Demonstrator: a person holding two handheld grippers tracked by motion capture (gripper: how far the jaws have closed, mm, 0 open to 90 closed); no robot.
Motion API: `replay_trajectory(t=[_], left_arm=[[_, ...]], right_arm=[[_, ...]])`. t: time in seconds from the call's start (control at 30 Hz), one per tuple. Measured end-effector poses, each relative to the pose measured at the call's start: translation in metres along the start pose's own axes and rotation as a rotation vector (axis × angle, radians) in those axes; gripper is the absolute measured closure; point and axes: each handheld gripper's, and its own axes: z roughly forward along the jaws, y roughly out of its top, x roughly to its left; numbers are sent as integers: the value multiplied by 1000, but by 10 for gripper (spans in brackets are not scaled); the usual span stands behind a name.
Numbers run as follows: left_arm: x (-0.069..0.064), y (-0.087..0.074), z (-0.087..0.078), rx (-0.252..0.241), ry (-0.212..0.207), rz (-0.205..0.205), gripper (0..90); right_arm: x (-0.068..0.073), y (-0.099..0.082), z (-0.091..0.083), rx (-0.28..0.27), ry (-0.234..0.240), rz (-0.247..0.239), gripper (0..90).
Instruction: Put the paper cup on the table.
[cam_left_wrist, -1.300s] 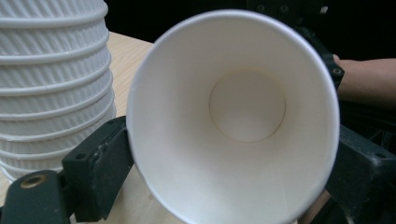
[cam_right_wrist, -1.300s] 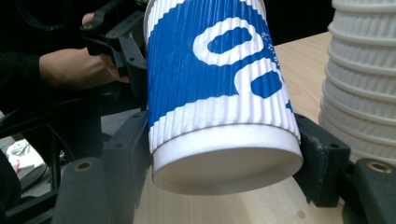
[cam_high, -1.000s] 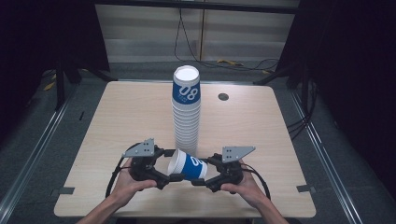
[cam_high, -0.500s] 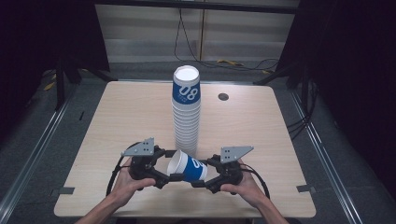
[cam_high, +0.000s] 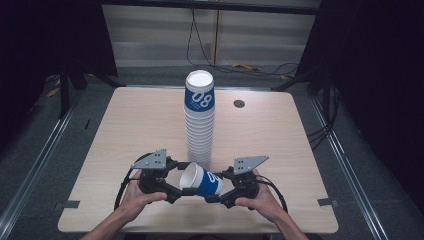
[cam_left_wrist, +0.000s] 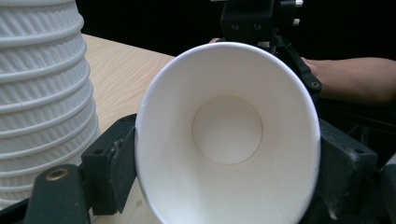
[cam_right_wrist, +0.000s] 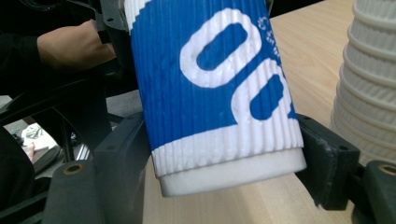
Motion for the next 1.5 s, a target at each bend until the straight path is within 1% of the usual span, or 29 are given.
replay_trajectory(t=[0.1, 0.2, 0.3, 0.4, 0.5, 0.57, 0.67, 0.7, 0.73, 0.77, 0.87, 0.93, 1.0, 1.03, 1.13, 1.17, 1.27, 1.33, 1.4, 1.5], left_arm=[[-1, 1, -1, 1, 1, 1, 192], [-1, 1, -2, 12, 9, 2, 193], [-1, 5, -4, 15, 24, 13, 192], [0, 8, -8, 17, 41, 23, 192], [2, 7, -12, 37, 57, 14, 193], [2, 7, -16, 46, 69, 17, 193], [3, 7, -20, 66, 89, 16, 194], [5, 7, -22, 76, 92, 16, 194], [5, 7, -22, 76, 92, 16, 194], [6, 7, -23, 92, 105, 20, 194], [7, 5, -25, 106, 123, 25, 195], [7, 3, -27, 123, 140, 30, 194], [9, 3, -31, 125, 155, 25, 195], [10, 3, -33, 125, 164, 18, 195], [14, 4, -41, 124, 194, -6, 195], [15, 5, -44, 123, 204, -8, 196], [19, 6, -50, 141, 252, -4, 196], [23, 5, -53, 144, 268, -22, 196], [26, 4, -55, 152, 285, -29, 196], [32, 2, -59, 147, 311, -50, 195]], right_arm=[[-1, 0, 0, 10, -14, 17, 189], [-2, 0, -1, 19, -31, 30, 154], [-2, -1, -2, 43, -42, 32, 145], [-3, -1, -6, 46, -62, 39, 143], [-4, -1, -9, 56, -82, 42, 144], [-5, -2, -12, 66, -97, 46, 144], [-7, -6, -15, 75, -122, 59, 144], [-8, -8, -15, 79, -133, 61, 144], [-8, -9, -16, 80, -140, 67, 144], [-9, -9, -17, 80, -151, 68, 144], [-10, -10, -20, 70, -172, 75, 158], [-11, -10, -21, 80, -195, 76, 156], [-11, -12, -22, 71, -210, 84, 154], [-11, -13, -24, 75, -227, 86, 149], [-12, -14, -28, 69, -250, 91, 148], [-12, -14, -29, 69, -258, 90, 148], [-12, -14, -33, 76, -278, 87, 145], [-12, -14, -34, 79, -285, 88, 146], [-13, -15, -35, 86, -292, 92, 146], [-14, -15, -36, 87, -303, 95, 146]])
